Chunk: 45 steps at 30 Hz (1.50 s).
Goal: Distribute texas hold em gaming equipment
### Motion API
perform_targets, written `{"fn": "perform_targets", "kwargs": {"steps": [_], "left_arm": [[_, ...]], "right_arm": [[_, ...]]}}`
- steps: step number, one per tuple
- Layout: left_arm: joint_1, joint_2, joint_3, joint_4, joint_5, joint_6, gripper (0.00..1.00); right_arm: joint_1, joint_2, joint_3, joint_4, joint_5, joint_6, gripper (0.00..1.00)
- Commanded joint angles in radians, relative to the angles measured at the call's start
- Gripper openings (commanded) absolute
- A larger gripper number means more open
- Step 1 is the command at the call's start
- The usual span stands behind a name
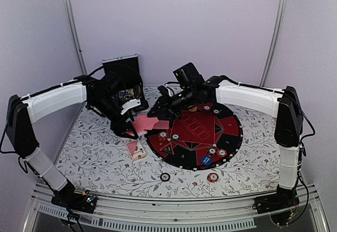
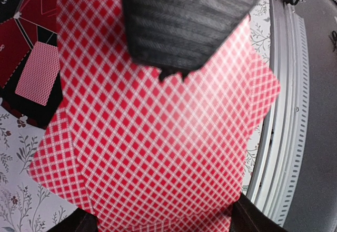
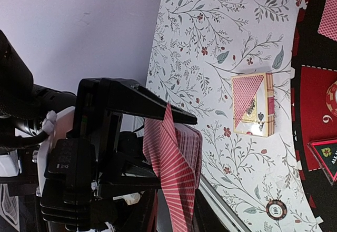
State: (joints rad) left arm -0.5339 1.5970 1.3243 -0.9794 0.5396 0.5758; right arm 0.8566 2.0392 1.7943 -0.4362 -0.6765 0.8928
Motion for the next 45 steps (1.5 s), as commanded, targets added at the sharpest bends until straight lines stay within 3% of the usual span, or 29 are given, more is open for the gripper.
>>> {"fn": "perform_targets", "kwargs": {"steps": [1,8,19,27,38,45], "left_arm": [[0.000,-0.013,0.015,0.019,0.024,0.005,0.11],[0.002,-0.025,0.004,0.018,0.021,0.009,0.11],[0.002,-0.040,-0.028,0.065,0.038,-0.008,0.10],[0.002,-0.054,-0.050,0.090,0.028,-0.013,0.09],[0.000,-0.054,-0.063,0.107,0.017,-0.008,0.09],[0.000,-0.051,-0.069,0.107,0.020,-0.010,0.09]], "right_arm": [[0.011,0.034,0.045,0.003,0.012,-0.007,0.25],[0.012,0.042,0.044,-0.031,0.027,-0.032,0.33],[0.012,0.013,0.035,-0.073,0.057,-0.060,0.38],[0.012,-0.002,-0.003,-0.015,0.022,-0.040,0.42],[0.014,-0.019,-0.080,0.159,-0.056,0.038,0.42],[0.016,-0.021,-0.070,0.138,-0.043,0.032,0.39]]}}
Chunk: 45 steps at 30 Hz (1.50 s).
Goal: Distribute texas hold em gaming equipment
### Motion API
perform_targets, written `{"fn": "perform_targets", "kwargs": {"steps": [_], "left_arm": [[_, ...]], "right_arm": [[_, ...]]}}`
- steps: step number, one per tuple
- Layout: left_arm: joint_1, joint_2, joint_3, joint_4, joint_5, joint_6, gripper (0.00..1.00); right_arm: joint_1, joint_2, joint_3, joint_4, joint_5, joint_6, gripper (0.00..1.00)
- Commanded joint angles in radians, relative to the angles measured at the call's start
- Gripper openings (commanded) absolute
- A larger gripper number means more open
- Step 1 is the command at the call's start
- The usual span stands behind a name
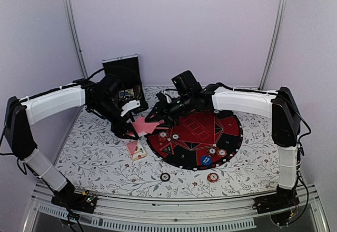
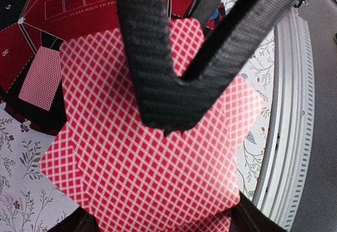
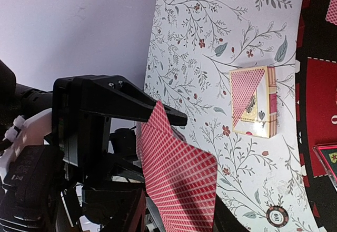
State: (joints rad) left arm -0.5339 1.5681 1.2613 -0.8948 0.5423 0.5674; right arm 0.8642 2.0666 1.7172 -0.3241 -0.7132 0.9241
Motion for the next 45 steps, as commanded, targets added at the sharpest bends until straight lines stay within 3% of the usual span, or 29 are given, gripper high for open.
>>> {"fn": "perform_targets", "kwargs": {"steps": [1,14,18,26,29,39,45], "left_arm": [[0.000,-0.022,-0.006,0.023,0.018,-0.001,0.09],[0.000,-0.030,-0.013,0.028,-0.006,0.009,0.09],[0.000,-0.033,-0.008,0.021,-0.007,0.013,0.09],[-0.001,-0.034,0.008,0.009,0.003,0.017,0.09],[0.000,-0.030,0.014,0.002,0.005,0.018,0.09],[-0.001,-0.029,0.033,-0.018,0.018,0.021,0.09],[-0.001,-0.022,0.046,-0.028,0.025,0.022,0.09]], "right_arm": [[0.008,-0.047,0.011,0.015,-0.004,-0.008,0.40],[0.001,-0.104,-0.055,0.008,0.010,-0.024,0.48],[-0.002,-0.107,-0.062,0.006,0.014,-0.024,0.45],[-0.005,-0.107,-0.056,-0.030,0.059,-0.051,0.27],[-0.006,-0.103,-0.049,-0.032,0.060,-0.054,0.25],[-0.004,-0.099,-0.025,-0.074,0.114,-0.090,0.25],[0.005,-0.077,0.004,-0.067,0.126,-0.099,0.30]]}}
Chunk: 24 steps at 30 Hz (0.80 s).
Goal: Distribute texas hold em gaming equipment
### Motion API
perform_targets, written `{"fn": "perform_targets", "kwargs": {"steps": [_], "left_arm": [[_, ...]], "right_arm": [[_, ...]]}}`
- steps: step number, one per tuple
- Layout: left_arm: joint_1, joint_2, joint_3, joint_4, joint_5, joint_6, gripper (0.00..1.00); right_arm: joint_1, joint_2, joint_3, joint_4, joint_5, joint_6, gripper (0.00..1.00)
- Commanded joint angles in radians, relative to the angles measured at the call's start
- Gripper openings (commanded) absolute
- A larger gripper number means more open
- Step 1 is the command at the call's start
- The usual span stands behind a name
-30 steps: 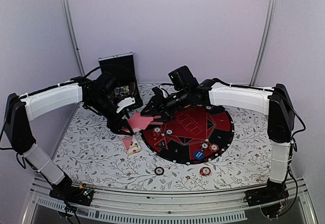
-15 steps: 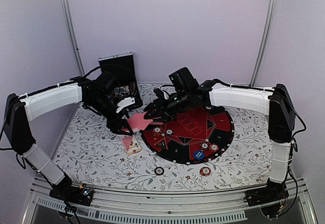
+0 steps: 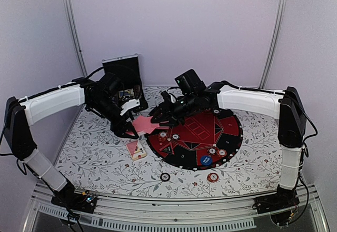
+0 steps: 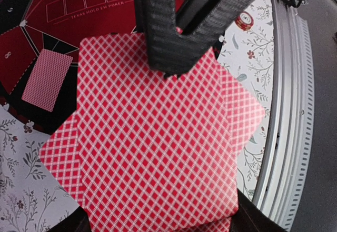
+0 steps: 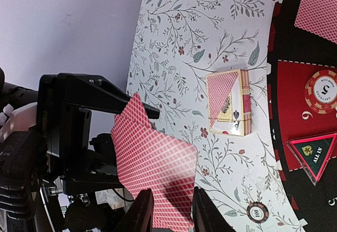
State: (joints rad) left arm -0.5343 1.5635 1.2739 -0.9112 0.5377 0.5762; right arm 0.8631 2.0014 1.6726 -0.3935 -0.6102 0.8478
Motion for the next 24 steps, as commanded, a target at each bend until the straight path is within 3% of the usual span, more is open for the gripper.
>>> {"fn": "perform_targets", "kwargs": {"steps": [1,17,20,24], "left_arm": [[-0.001,-0.017,0.034,-0.012,0.031,0.013,0.09],[-0.003,-0.013,0.035,-0.027,0.040,0.014,0.09],[-0.003,-0.014,0.036,-0.034,0.041,0.016,0.09],[-0.003,-0.015,0.040,-0.034,0.039,0.017,0.09]], "right_arm": [[0.009,-0.010,0.051,0.009,0.022,-0.021,0.31],[0.016,-0.006,0.043,-0.006,0.085,-0.054,0.13],[0.017,-0.002,0.021,0.007,0.083,-0.061,0.14],[0.020,-0.001,0.004,0.040,0.089,-0.053,0.23]]}}
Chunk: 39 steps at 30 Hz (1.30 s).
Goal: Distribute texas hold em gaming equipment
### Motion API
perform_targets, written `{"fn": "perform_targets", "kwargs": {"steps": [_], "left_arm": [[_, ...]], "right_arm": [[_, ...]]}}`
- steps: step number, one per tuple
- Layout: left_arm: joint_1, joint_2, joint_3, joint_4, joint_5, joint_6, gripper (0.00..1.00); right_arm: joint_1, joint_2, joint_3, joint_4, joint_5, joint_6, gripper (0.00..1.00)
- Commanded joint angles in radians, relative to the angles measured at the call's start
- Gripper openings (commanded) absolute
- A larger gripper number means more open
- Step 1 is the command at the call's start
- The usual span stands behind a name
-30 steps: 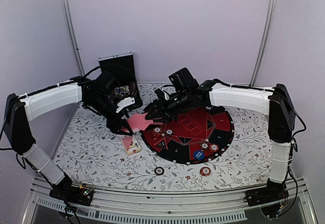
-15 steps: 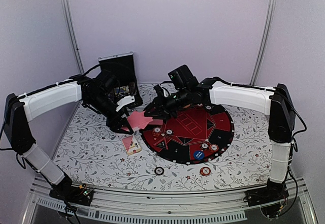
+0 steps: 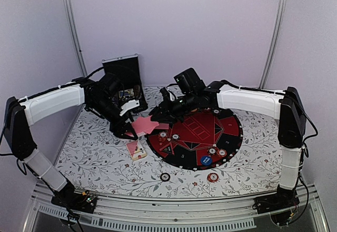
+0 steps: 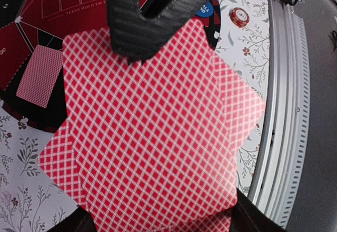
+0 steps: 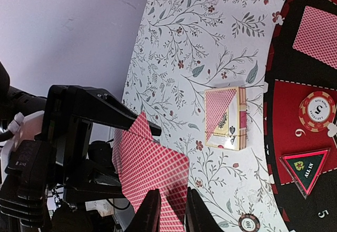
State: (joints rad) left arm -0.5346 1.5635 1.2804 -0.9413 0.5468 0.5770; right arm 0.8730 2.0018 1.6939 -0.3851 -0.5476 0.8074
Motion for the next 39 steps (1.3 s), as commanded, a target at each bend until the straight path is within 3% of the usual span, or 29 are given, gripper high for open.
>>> {"fn": "perform_targets", "kwargs": {"steps": [1,6,11,24,39], "left_arm": [[-0.004,-0.014,0.034,-0.004,0.031,0.017,0.08],[-0.007,-0.013,0.037,-0.009,0.029,0.019,0.08],[-0.007,-0.014,0.036,-0.012,0.019,0.024,0.08],[-0.002,-0.062,0.026,-0.055,-0.041,0.030,0.07],[0.080,-0.181,-0.079,-0.140,-0.113,0.077,0.06]], "right_arm": [[0.012,0.000,-0.017,0.038,0.029,-0.012,0.24],[0.013,-0.009,-0.031,0.044,0.063,-0.014,0.22],[0.009,-0.042,-0.102,0.114,0.028,0.005,0.00],[0.000,-0.086,-0.215,0.289,-0.071,0.105,0.00],[0.048,0.061,-0.156,0.492,-0.238,0.235,0.00]]}}
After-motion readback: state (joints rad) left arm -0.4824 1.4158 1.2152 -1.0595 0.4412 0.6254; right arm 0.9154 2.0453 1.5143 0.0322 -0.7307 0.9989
